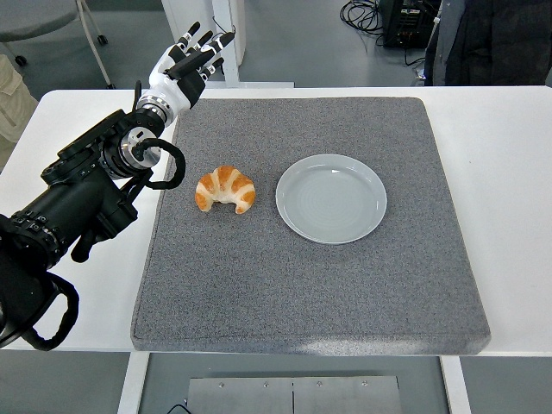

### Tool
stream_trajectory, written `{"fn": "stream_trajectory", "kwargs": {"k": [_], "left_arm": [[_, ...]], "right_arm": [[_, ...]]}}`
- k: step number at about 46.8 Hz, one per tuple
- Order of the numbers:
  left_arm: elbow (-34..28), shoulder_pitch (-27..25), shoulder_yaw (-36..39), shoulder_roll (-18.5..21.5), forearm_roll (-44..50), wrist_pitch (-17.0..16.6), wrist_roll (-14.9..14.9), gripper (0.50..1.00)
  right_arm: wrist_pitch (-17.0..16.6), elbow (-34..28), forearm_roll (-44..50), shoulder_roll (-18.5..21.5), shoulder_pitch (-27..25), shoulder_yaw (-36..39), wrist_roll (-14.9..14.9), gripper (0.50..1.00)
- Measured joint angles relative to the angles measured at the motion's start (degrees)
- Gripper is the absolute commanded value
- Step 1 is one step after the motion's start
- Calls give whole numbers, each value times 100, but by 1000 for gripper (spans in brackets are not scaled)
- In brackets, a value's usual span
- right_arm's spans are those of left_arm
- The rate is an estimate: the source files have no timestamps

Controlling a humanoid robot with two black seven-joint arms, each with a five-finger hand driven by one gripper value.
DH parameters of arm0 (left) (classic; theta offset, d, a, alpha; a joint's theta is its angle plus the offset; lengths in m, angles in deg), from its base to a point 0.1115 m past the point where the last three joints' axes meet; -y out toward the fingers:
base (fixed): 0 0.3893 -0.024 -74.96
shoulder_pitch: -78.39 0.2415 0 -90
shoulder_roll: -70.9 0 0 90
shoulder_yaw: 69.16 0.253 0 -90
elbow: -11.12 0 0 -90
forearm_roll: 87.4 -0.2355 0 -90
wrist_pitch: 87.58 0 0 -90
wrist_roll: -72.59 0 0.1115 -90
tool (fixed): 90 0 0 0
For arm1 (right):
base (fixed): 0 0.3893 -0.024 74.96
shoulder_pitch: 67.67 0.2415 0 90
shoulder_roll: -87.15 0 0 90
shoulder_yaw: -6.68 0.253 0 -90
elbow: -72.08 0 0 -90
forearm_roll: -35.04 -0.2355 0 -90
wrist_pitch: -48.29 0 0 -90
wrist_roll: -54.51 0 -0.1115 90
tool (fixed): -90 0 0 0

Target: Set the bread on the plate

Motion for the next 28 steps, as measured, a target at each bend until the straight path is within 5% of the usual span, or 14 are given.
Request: {"fn": "stream_trajectory", "kwargs": {"k": [28], "left_arm": [[-321,16,-136,72,-3,15,0,992]], "right_arm": [[0,0,0,0,0,0,0,1000]]}}
